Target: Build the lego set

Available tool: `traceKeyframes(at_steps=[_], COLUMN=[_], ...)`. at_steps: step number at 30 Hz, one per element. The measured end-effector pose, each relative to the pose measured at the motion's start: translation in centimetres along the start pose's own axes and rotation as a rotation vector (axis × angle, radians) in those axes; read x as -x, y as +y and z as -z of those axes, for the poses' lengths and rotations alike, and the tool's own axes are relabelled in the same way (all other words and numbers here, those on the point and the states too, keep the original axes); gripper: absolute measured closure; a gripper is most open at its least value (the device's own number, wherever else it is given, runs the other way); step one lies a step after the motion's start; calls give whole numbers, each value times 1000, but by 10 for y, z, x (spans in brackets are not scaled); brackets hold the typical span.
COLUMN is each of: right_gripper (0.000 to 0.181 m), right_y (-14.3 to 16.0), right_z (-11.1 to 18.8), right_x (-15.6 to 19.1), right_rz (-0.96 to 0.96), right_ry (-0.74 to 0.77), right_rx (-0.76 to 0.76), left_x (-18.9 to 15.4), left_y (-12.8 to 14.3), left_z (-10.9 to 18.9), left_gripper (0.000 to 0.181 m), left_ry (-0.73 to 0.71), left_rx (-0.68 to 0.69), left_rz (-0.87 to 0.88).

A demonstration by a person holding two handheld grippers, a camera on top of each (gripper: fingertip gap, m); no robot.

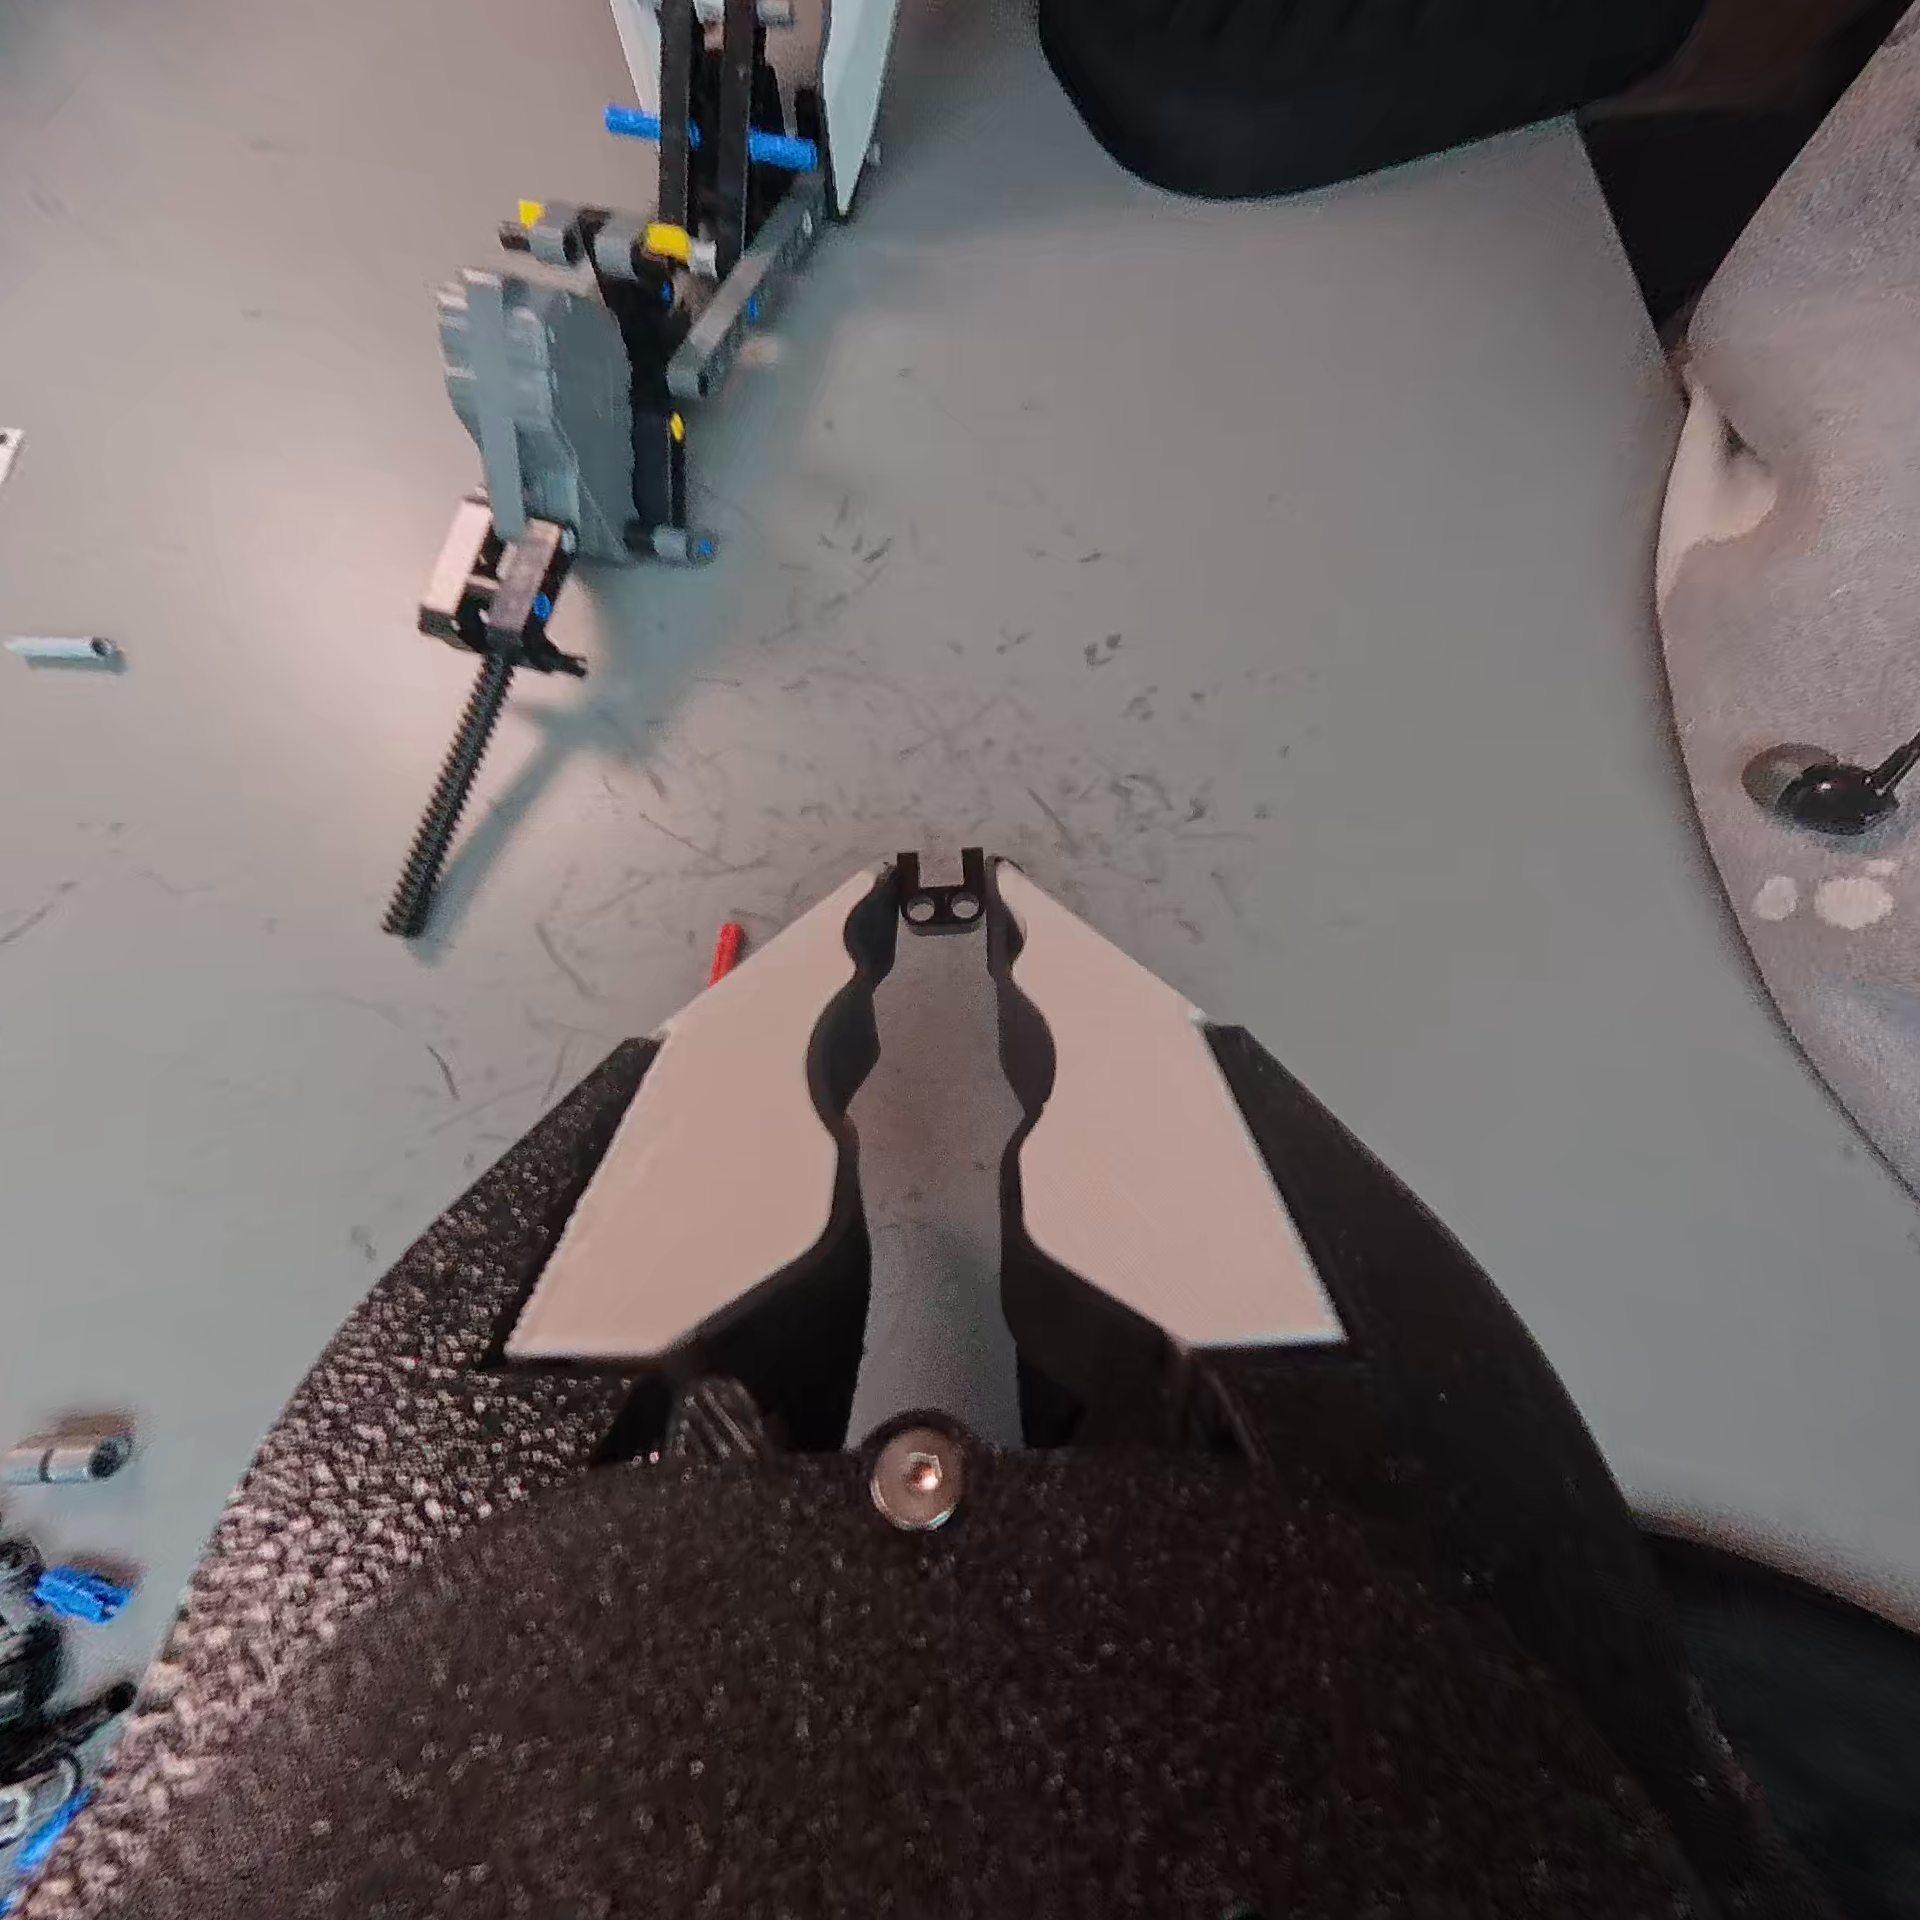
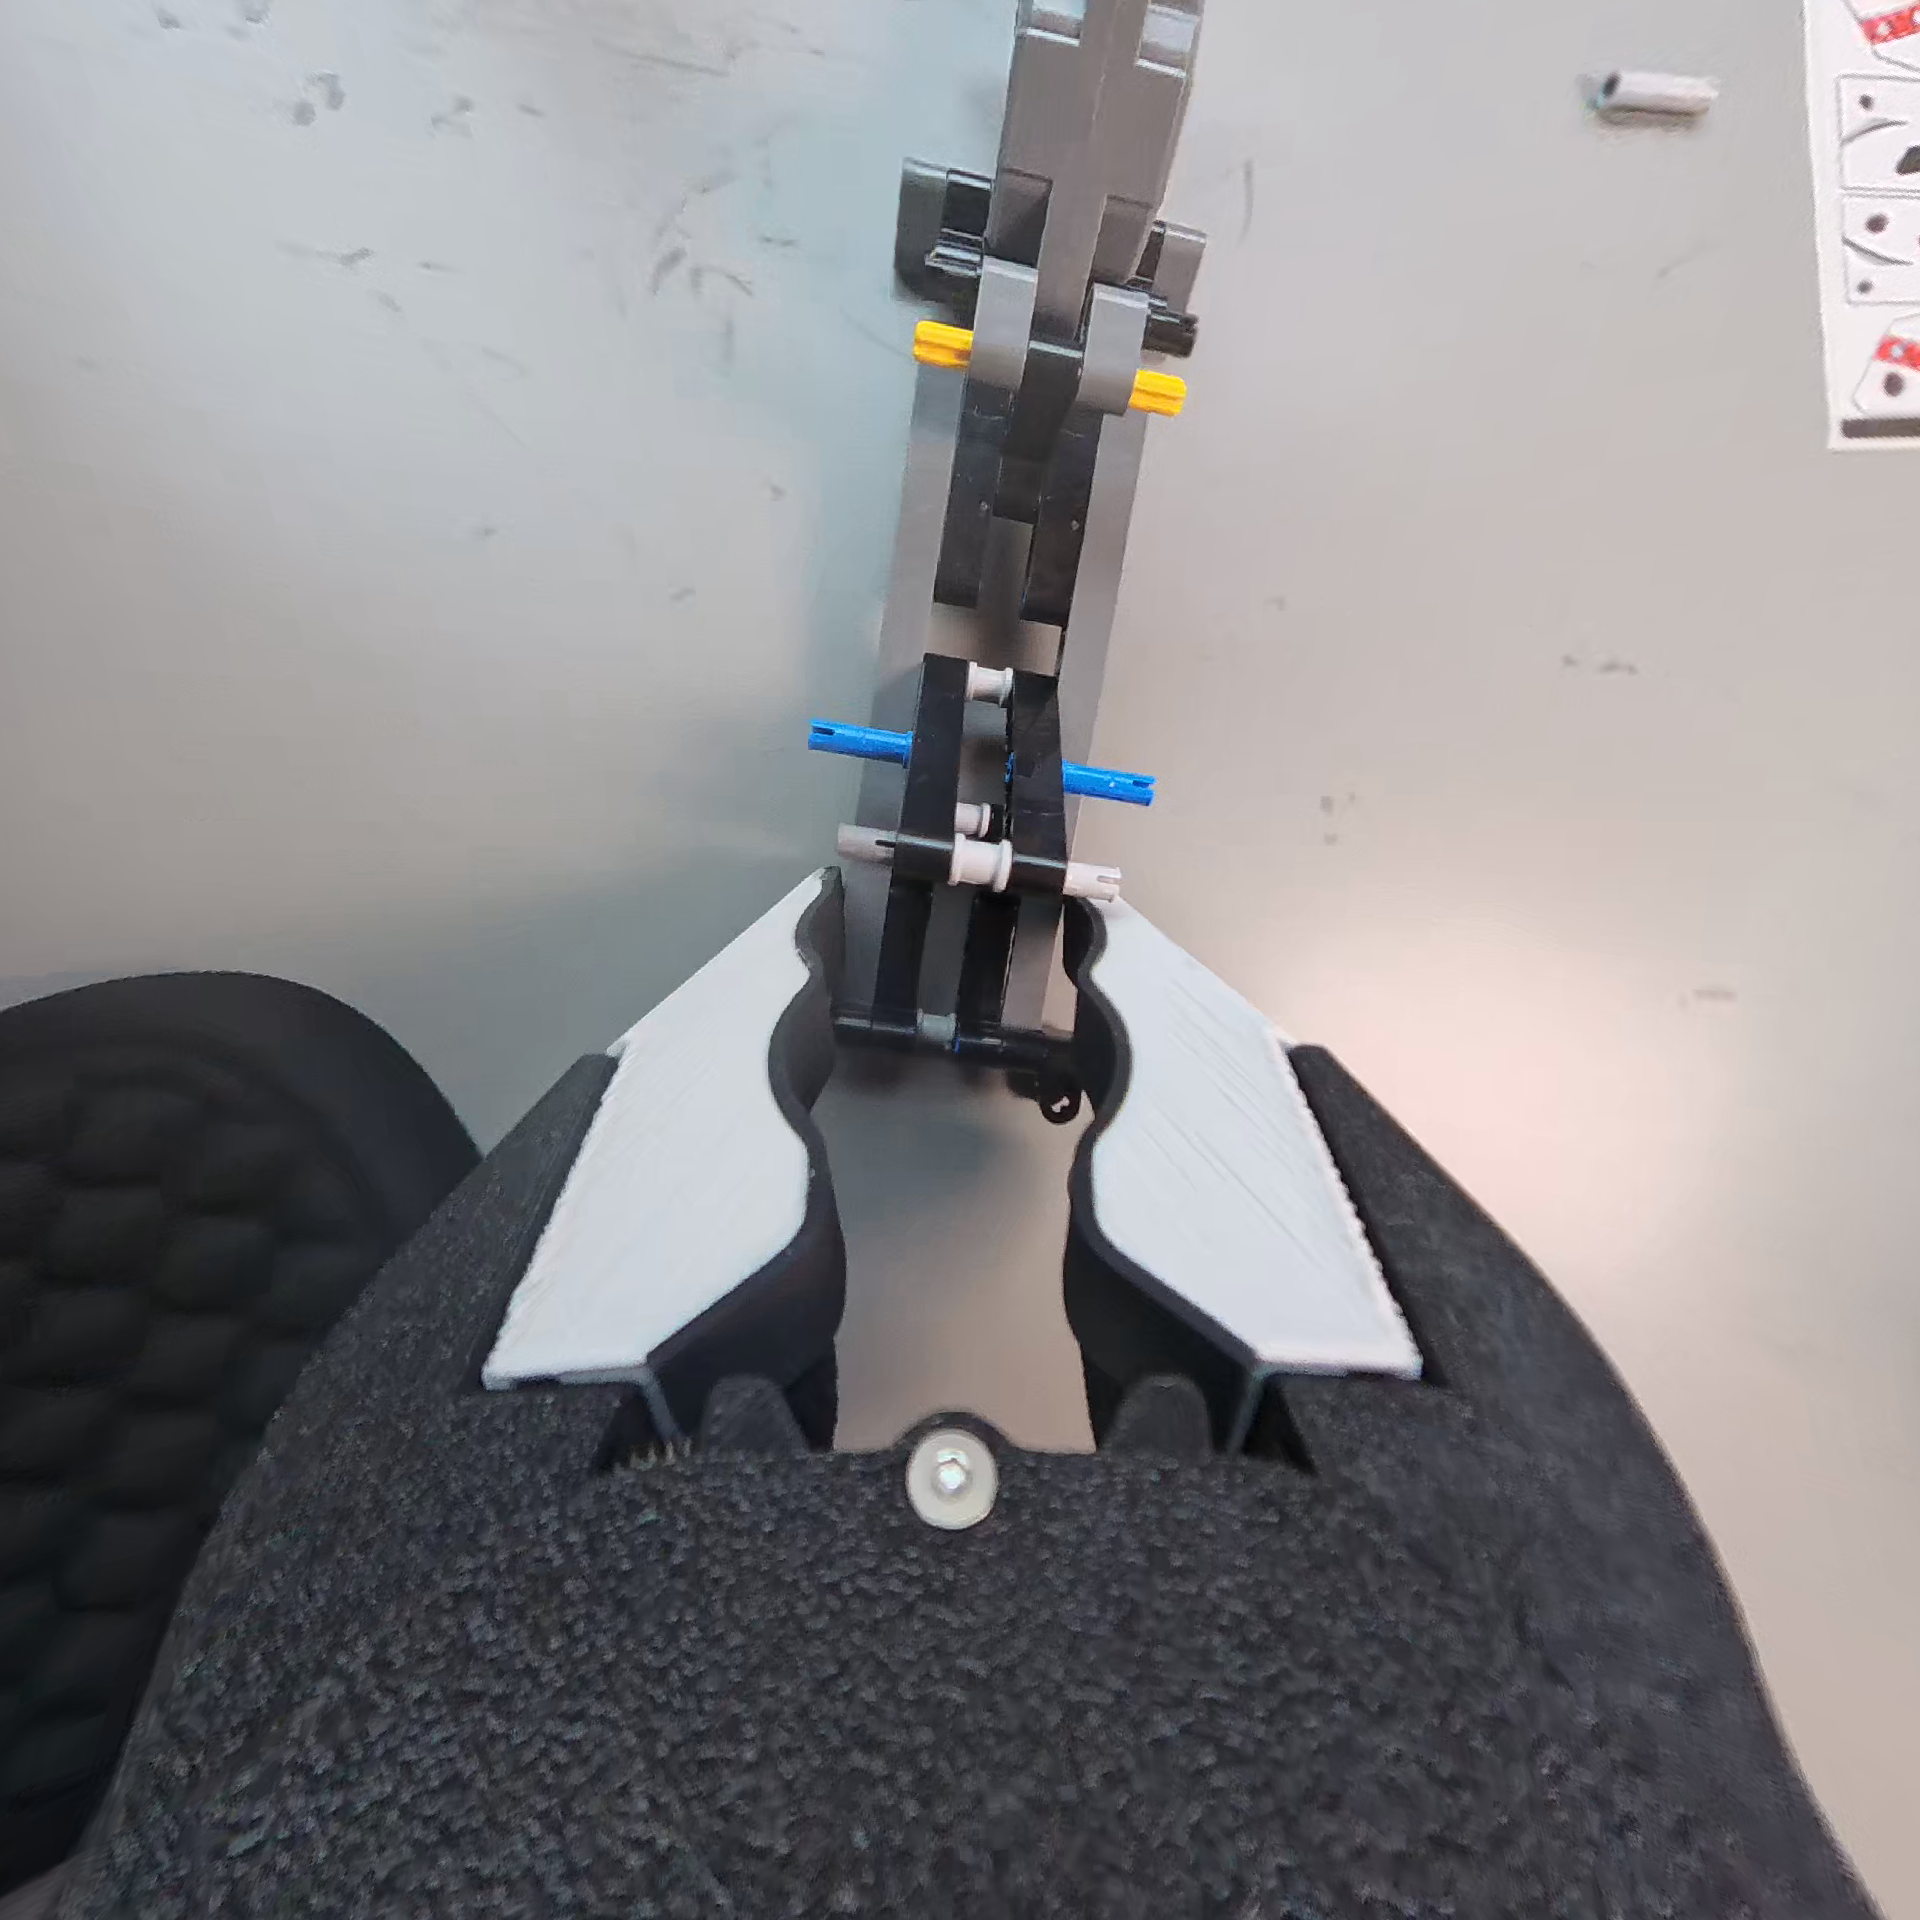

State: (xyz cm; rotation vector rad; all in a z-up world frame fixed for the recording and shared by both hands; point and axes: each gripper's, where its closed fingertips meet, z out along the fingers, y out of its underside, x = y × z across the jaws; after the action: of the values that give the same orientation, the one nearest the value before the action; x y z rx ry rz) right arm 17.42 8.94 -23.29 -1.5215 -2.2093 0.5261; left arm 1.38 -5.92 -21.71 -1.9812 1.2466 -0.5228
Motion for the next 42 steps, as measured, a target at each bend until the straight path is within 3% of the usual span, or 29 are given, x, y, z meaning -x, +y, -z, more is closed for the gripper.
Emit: traceKeyframes(at_steps=[8, 10, 13, 16, 19, 23, 28, 37, 40, 42], right_gripper=[139, 128, 121, 139, 151, 155, 160, 161, 171, 172], right_y=[-58, -73, -92, -112, -138, -152, -164, -182, -186, -187], right_z=[-36, -41, -20, 17, 28, 9, 7, 36, 41, 42], right_x=[-13, -23, -29, -17, 26, 53, 64, 84, 86, 85], right_rz=[142, 159, 101, -25, -211, -406, -455, -592, -593, -537], right_ry=[-22, 29, 99, 151, 17, -106, -238, -582, -612, -537], right_rx=[-44, -70, -182, -372, -577, -649, -708, -913, -956, -968], left_x=[6, 8, 13, 17, 18, 17, 13, -10, -17, -17], left_y=[-32, -37, -47, -58, -70, -89, -101, -122, -130, -131], left_z=[-7, -10, -9, -5, -5, -8, -8, 1, 7, 9], left_gripper=[163, 163, 163, 163, 163, 163, 163, 163, 163, 162], left_ry=[-100, -142, -214, -306, -383, -484, -561, -488, -455, -452], left_rx=[-125, -148, -188, -215, -231, -257, -267, -431, -502, -512], left_rz=[-45, -49, -84, -146, -225, -334, -434, -458, -444, -439])
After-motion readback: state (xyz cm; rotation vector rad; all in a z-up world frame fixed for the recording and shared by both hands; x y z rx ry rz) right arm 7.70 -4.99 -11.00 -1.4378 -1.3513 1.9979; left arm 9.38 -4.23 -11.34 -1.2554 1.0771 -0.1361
